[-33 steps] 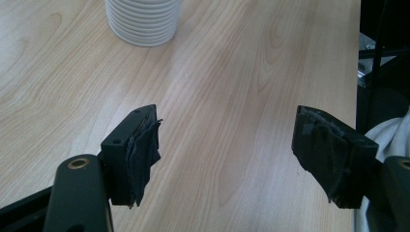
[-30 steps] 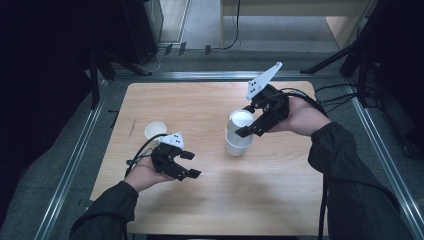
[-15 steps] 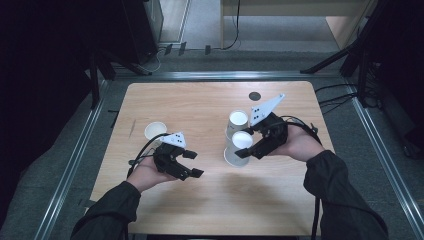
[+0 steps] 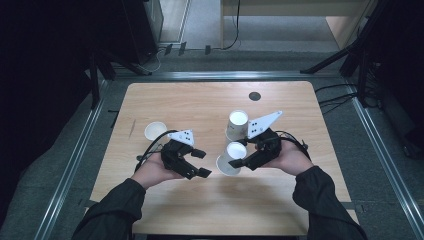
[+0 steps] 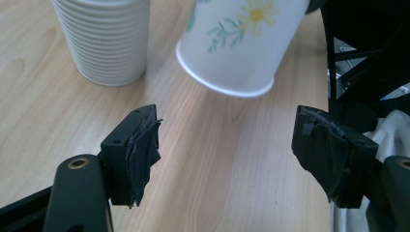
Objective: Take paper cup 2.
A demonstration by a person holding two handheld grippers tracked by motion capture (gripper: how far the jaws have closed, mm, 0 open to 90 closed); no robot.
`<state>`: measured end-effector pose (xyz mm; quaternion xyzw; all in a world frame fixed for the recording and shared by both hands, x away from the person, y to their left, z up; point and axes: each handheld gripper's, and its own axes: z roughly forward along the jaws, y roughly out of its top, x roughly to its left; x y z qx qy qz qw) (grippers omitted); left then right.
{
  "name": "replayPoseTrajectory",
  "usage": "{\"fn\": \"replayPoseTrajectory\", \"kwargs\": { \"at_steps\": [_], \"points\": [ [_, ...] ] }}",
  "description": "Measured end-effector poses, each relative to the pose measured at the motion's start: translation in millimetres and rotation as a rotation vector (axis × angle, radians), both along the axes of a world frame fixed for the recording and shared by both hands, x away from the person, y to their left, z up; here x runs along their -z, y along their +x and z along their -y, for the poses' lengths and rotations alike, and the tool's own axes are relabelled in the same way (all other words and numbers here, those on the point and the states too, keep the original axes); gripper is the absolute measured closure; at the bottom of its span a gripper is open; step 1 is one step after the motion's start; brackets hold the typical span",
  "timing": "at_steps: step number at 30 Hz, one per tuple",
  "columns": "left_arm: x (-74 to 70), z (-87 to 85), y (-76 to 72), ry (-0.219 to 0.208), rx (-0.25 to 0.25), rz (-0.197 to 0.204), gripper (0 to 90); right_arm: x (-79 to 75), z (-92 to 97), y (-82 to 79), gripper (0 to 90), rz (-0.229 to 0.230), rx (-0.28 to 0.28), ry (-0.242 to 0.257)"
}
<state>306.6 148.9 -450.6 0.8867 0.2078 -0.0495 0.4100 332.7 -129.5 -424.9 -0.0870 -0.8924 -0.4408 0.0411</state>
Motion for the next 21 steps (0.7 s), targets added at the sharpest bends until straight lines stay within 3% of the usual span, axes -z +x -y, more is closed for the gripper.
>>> {"fn": "replayPoseTrajectory", "kwargs": {
  "at_steps": [6, 9, 11, 13, 17, 21],
  "points": [
    [-9.7, 1.0, 8.4, -0.025, 0.039, 0.000, 24.3, 5.5, 1.7, -4.2, 33.8, -0.015, 0.010, 0.028],
    [-11.1, 0.7, 10.1, -0.049, 0.025, 0.010, 24.3, 8.6, 3.0, -6.3, 33.8, -0.028, 0.021, 0.054],
    [-9.8, 0.2, 9.2, -0.037, 0.016, 0.033, 23.9, 10.9, 3.1, -6.8, 33.8, -0.029, 0.025, 0.060],
    [-8.0, -1.3, 8.6, -0.037, 0.013, 0.029, 23.7, 12.4, 2.3, -7.2, 33.8, -0.031, 0.025, 0.057],
    [-5.9, -4.5, 7.5, -0.063, 0.016, 0.012, 23.0, 17.2, 2.7, -6.8, 33.9, -0.047, 0.031, 0.099],
    [-4.2, -3.4, 5.6, -0.056, 0.018, 0.027, 21.5, 21.9, 2.6, -7.3, 33.9, -0.047, 0.049, 0.097]
  ]
}}
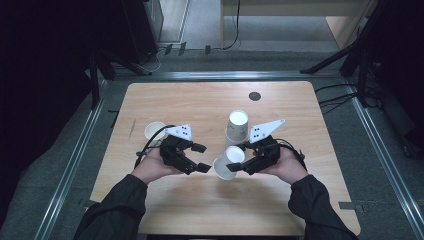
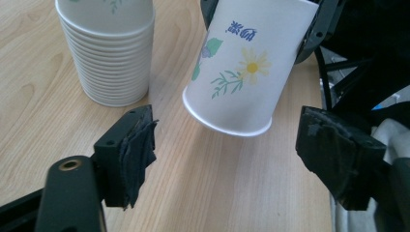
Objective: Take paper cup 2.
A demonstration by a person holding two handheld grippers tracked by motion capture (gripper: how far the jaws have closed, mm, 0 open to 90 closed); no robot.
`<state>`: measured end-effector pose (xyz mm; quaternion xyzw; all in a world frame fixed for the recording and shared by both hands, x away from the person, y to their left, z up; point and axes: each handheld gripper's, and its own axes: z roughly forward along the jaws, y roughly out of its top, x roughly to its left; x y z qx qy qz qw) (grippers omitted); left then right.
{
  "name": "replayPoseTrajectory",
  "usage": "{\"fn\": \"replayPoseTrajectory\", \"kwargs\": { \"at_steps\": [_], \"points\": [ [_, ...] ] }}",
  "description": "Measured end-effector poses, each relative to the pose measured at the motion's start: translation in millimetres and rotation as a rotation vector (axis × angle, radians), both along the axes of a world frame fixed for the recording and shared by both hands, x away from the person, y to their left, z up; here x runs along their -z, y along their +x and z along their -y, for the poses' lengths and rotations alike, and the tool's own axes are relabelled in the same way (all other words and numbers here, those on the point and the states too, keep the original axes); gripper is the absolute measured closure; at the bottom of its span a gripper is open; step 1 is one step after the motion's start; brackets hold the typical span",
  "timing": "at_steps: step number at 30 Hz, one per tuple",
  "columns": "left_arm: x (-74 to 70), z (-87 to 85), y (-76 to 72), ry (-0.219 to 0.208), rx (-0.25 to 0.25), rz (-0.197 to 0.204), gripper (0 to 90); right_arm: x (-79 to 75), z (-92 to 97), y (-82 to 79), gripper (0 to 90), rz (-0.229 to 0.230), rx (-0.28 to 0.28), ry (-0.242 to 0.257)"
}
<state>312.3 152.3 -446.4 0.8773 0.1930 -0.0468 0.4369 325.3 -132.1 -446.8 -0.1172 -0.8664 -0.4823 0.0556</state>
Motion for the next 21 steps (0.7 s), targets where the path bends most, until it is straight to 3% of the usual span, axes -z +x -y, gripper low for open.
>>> {"fn": "replayPoseTrajectory", "kwargs": {
  "at_steps": [6, 8, 21],
  "points": [
    [6.7, 7.0, -1.1, 0.013, 0.017, -0.012, 18.9, 4.3, 0.0, 1.5, 33.9, -0.006, 0.010, 0.003],
    [8.2, 10.6, -1.0, 0.016, 0.019, -0.007, 18.7, 5.1, -1.7, 2.8, 33.9, -0.029, 0.009, 0.021],
    [15.2, 20.0, 0.6, -0.020, 0.052, -0.008, 18.8, 3.3, -9.7, 0.7, 34.0, -0.050, 0.003, 0.063]
  ]
}}
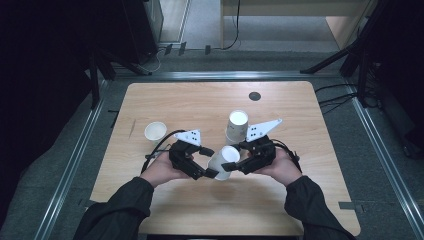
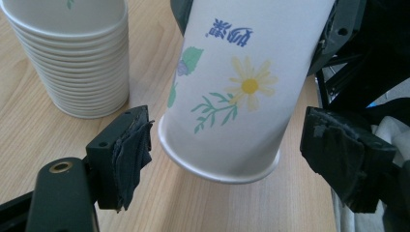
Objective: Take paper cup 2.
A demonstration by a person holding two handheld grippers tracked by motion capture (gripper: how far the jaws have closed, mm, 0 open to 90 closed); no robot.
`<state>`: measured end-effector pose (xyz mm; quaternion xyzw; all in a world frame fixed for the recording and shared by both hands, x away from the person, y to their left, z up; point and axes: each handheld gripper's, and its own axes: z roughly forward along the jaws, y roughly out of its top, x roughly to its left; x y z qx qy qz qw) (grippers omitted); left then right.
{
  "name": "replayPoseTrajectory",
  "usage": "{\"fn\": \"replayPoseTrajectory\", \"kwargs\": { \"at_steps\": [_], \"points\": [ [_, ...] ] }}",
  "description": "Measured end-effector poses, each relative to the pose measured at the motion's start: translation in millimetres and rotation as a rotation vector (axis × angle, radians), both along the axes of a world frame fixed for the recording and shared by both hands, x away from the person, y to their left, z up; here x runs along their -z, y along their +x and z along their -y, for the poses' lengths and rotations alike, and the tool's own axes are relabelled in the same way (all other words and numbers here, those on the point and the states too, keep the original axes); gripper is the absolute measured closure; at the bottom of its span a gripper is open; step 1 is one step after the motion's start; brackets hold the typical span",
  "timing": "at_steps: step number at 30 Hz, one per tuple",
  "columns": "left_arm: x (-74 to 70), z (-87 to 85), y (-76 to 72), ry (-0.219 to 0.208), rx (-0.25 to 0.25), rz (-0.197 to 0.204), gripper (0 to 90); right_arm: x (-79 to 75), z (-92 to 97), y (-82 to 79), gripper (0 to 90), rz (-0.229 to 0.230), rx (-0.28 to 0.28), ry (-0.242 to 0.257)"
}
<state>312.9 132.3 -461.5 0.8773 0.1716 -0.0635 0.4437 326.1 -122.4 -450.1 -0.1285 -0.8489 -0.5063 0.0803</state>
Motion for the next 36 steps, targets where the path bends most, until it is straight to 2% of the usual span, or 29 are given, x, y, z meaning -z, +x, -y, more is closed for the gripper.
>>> {"fn": "replayPoseTrajectory", "kwargs": {
  "at_steps": [7, 12, 22, 28, 36],
  "points": [
    [2.8, 4.2, 0.5, -0.010, 0.001, -0.001, 19.3, 0.1, -3.2, -0.2, 34.0, -0.010, 0.000, 0.014],
    [4.1, 5.6, 0.5, -0.018, 0.013, 0.000, 20.6, 1.0, -5.2, 0.2, 34.1, -0.036, 0.004, 0.015],
    [8.8, 9.9, 1.3, -0.023, 0.039, -0.020, 21.3, 2.3, -8.1, 1.3, 34.2, -0.063, 0.000, 0.032],
    [10.9, 11.2, 2.8, -0.023, 0.034, -0.024, 23.1, 3.3, -8.4, 1.6, 34.3, -0.071, 0.003, 0.030],
    [9.1, 10.4, 1.0, -0.025, 0.036, 0.000, 25.1, 3.2, -7.9, 2.3, 33.8, -0.072, 0.007, 0.031]
  ]
}}
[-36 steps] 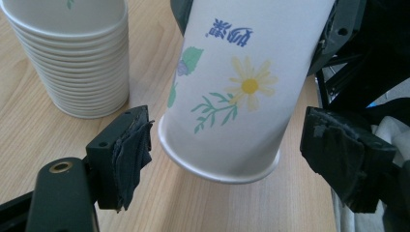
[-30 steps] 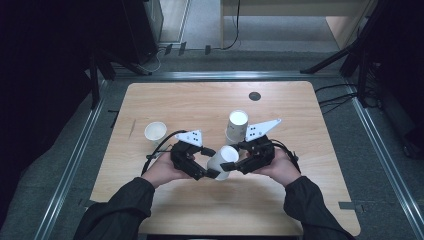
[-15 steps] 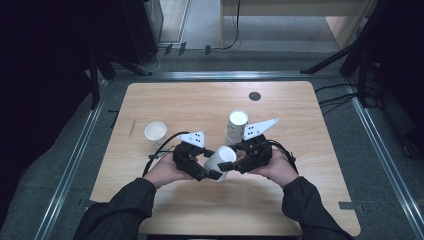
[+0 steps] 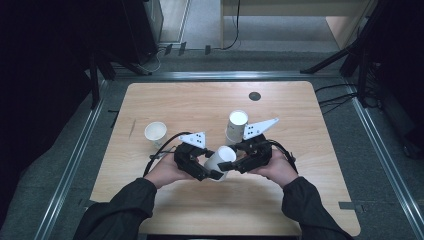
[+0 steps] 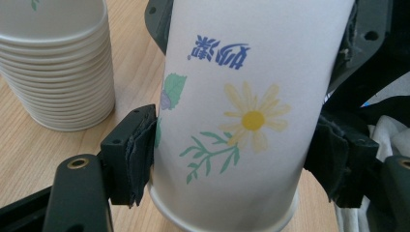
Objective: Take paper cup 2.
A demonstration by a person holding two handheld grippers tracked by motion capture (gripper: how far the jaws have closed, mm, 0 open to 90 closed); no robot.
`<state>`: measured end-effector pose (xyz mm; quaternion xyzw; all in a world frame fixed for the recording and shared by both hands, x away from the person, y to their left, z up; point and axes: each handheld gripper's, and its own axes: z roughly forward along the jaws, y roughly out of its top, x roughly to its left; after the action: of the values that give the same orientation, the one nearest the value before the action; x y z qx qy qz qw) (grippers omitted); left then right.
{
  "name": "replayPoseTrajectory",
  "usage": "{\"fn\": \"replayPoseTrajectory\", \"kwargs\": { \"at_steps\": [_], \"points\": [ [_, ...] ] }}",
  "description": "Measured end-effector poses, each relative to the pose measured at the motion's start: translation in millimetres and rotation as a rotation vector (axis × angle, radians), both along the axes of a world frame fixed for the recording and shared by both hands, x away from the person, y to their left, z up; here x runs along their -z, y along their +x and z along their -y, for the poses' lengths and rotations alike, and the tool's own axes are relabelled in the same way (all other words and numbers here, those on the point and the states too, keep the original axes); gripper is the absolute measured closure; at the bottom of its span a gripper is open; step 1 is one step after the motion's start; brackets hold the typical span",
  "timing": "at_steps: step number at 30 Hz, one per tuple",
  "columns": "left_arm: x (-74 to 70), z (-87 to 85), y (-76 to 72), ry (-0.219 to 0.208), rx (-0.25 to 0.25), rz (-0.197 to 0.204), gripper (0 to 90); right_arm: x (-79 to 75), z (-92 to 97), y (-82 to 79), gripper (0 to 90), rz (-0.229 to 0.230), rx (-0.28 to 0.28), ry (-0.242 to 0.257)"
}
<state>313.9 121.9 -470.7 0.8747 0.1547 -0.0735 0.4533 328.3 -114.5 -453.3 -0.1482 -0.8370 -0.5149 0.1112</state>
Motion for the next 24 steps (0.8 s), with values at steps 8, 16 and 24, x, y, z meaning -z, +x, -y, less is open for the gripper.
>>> {"fn": "replayPoseTrajectory", "kwargs": {
  "at_steps": [8, 16, 24],
  "points": [
    [0.1, -0.2, 0.3, 0.007, -0.003, 0.008, 25.8, -0.2, 0.4, 0.0, 33.3, 0.005, 0.008, -0.008],
    [-1.8, -1.9, 0.4, -0.003, -0.008, 0.010, 26.0, -1.0, 2.0, 0.0, 31.2, 0.018, 0.013, -0.004],
    [-4.3, -6.1, 1.8, -0.007, -0.015, 0.008, 26.0, -1.5, 7.9, -1.7, 27.1, 0.045, 0.019, -0.013]
  ]
}}
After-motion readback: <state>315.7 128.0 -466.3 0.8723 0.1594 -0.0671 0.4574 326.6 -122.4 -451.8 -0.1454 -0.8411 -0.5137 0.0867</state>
